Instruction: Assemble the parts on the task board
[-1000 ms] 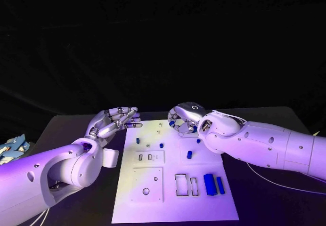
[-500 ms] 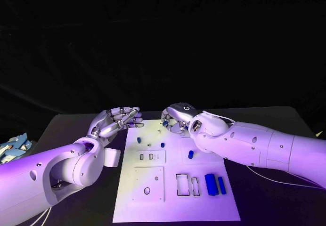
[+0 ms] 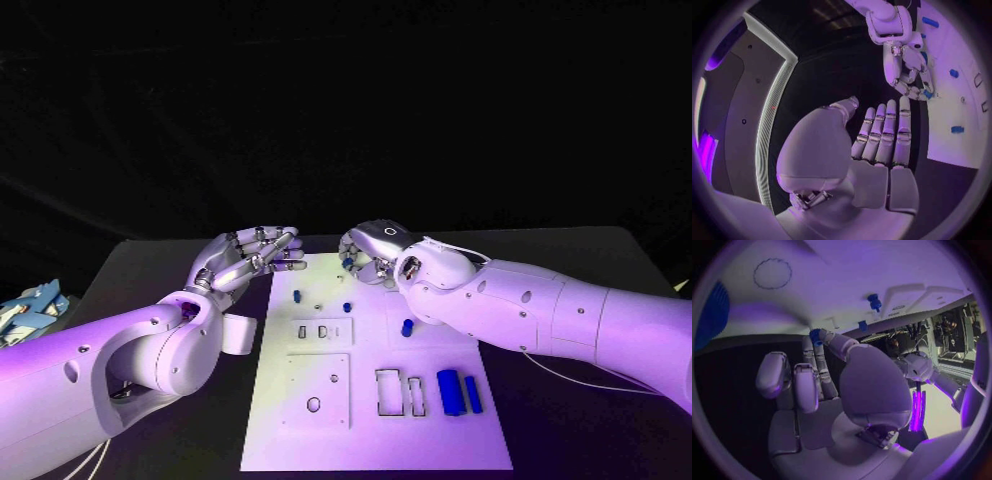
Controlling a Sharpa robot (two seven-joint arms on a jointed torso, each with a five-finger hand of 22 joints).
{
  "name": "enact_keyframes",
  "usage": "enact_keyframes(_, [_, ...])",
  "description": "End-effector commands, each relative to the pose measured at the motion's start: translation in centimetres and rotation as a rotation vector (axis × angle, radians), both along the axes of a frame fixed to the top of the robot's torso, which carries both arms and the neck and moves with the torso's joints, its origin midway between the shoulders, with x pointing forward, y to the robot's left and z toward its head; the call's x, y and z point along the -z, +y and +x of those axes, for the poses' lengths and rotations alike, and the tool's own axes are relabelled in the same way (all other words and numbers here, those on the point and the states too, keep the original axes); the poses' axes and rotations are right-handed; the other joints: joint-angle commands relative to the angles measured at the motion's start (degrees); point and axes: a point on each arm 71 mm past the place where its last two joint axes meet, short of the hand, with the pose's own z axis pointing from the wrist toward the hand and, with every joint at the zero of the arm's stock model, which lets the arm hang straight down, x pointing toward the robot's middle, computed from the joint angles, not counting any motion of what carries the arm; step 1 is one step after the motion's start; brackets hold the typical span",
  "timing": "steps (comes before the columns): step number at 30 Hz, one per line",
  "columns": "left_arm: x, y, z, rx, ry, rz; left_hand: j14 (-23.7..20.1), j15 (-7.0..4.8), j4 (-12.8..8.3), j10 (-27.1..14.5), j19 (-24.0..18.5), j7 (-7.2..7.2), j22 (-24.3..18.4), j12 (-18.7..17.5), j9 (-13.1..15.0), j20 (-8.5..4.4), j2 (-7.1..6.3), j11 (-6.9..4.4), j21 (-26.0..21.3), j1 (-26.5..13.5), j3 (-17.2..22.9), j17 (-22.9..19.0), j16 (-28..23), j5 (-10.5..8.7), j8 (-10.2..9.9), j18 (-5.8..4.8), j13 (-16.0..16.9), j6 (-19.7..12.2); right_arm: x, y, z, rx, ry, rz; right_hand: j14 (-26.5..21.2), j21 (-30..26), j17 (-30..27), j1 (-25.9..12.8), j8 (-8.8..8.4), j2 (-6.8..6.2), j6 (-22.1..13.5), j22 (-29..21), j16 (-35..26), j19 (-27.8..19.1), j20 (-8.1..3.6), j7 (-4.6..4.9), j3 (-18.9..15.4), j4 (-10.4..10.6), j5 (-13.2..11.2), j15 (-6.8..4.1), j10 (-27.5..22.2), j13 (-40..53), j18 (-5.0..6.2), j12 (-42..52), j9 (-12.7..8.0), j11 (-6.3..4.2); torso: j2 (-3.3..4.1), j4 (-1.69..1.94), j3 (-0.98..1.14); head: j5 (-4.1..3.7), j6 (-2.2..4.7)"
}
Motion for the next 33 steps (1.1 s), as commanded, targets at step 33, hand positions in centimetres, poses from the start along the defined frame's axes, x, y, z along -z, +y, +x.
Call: enact_keyframes(33, [-0.7, -0.1, 0.1, 0.019, -0.019, -0.012, -0.06, 0.05, -0.24, 0.33, 0.23, 2.09, -0.08, -0.40, 0.05, -0.02, -0.11, 0.09, -0.04, 0.14, 0.41, 0.12, -0.17, 0.11, -0.10, 0.27, -0.02, 0.16, -0.5, 0.7, 0.5, 0.029, -0.018, -0.007, 2.82, -0.02, 0.25, 1.21, 0.29, 1.17, -0.79, 0.08, 0.47, -0.42, 0.07, 0.19, 0.17, -0.08, 0.07, 0.01, 0.55, 2.54, -1.13, 0.19, 0.19, -1.27, 0.41, 0.12, 0.16, 0.36, 0.04])
